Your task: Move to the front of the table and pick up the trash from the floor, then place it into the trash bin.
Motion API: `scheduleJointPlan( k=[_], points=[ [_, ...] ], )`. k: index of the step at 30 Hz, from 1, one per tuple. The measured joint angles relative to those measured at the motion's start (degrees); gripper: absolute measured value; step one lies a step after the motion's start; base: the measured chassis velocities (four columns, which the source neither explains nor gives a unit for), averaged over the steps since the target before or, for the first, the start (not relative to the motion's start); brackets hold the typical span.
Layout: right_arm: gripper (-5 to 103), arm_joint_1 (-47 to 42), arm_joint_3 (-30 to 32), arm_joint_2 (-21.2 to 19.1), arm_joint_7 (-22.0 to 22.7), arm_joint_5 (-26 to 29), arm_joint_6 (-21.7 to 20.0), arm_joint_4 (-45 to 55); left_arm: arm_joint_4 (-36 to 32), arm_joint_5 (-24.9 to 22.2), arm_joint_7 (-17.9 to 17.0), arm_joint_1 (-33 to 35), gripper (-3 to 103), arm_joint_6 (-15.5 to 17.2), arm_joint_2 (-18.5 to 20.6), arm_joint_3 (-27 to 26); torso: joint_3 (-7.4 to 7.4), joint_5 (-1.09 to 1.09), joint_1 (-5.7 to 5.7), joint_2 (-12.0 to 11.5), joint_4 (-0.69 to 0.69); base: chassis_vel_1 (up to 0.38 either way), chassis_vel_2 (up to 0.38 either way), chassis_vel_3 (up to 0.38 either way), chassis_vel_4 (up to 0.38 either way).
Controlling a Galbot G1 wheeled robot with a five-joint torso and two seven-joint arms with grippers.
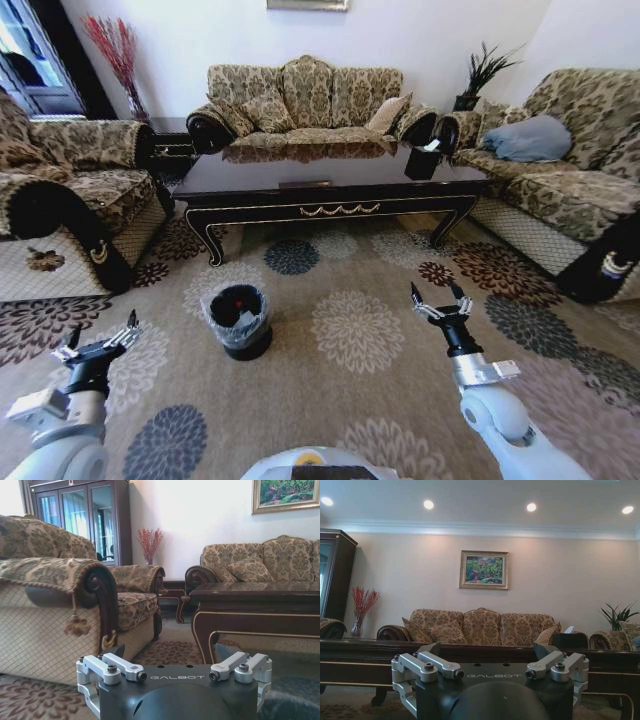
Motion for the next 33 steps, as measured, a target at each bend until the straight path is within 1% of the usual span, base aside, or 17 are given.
scheduleJointPlan(
  k=[2,5,8,10,11,13,17,24,25,26,28,30,31,33],
  points=[
    [100,0.1,0.0,0.0,-0.1,0.0,0.0,-0.3,0.0,0.0,-0.1,-0.1,100,0.1,-0.1,0.1,-0.01,-0.03,0.0,0.0,0.01,0.254,-0.244,-0.277,0.277],
    [100,0.1,0.0,-0.1,-0.1,0.0,0.1,-0.5,0.0,0.0,-0.1,-0.2,100,0.1,-0.2,0.2,-0.01,0.03,0.0,0.0,0.0,0.29,-0.272,-0.296,0.279],
    [100,0.1,-0.1,-0.1,-0.2,0.0,0.1,-0.7,0.1,0.0,-0.2,-0.2,100,0.2,-0.2,0.4,-0.01,-0.04,0.0,0.0,0.0,0.272,-0.291,-0.292,0.272],
    [100,0.1,-0.1,-0.1,-0.2,0.0,0.1,-0.7,0.1,0.0,-0.2,-0.2,100,0.2,-0.2,0.4,-0.01,-0.03,0.0,0.0,0.01,0.288,-0.286,-0.273,0.271],
    [100,0.0,-0.1,0.0,-0.3,0.0,0.2,-0.7,0.1,0.0,-0.2,-0.3,100,0.2,-0.2,0.4,-0.01,0.02,0.0,0.0,0.0,0.267,-0.283,-0.274,0.261],
    [100,-0.2,-0.1,0.1,-0.4,0.0,0.2,-0.7,0.1,0.0,-0.2,-0.3,100,0.2,-0.3,0.5,0.0,-0.02,0.0,0.0,0.0,0.257,-0.284,-0.271,0.259],
    [100,-0.4,-0.1,0.3,-0.5,-0.3,0.3,-0.7,0.0,0.0,-0.3,-0.3,100,0.2,-0.2,0.5,-0.01,0.0,-0.01,0.0,0.01,0.269,-0.28,-0.272,0.28],
    [100,-0.9,0.2,0.7,-0.5,-0.7,0.7,-0.7,0.0,0.1,-0.3,-0.1,100,0.2,-0.1,0.7,-0.01,-0.02,0.0,0.0,0.02,0.29,-0.345,-0.297,0.356],
    [100,-0.9,0.3,0.7,-0.5,-0.7,0.8,-0.7,0.0,0.2,-0.3,-0.1,100,0.2,-0.1,0.7,0.0,-0.02,0.0,0.0,0.0,0.298,-0.416,-0.287,0.375],
    [100,-1.1,0.3,0.8,-0.5,-0.7,0.9,-0.7,0.0,0.2,-0.3,0.0,100,0.2,0.0,0.8,-0.01,0.06,0.0,0.0,0.0,0.298,-0.419,-0.32,0.422],
    [100,-1.2,0.4,0.9,-0.5,-0.8,0.9,-0.7,-0.1,0.2,-0.4,0.0,100,0.1,0.1,0.9,-0.02,-0.07,-0.01,0.0,0.0,0.287,-0.411,-0.302,0.403],
    [100,-1.3,0.5,0.9,-0.5,-0.8,1.0,-0.7,-0.1,0.2,-0.4,0.0,100,0.1,0.2,0.9,-0.02,-0.07,-0.02,0.0,0.0,0.301,-0.403,-0.302,0.399],
    [100,-1.5,0.5,1.1,-0.5,-0.8,1.1,-0.7,-0.2,0.2,-0.4,0.0,100,0.1,0.4,0.9,-0.02,0.03,-0.02,0.0,0.0,0.307,-0.368,-0.288,0.356],
    [100,-1.6,0.5,1.2,-0.5,-0.8,1.1,-0.9,-0.2,0.2,-0.4,0.1,100,0.1,0.4,1.0,0.0,-0.01,-0.01,0.0,0.0,0.29,-0.344,-0.274,0.339]
  ],
)
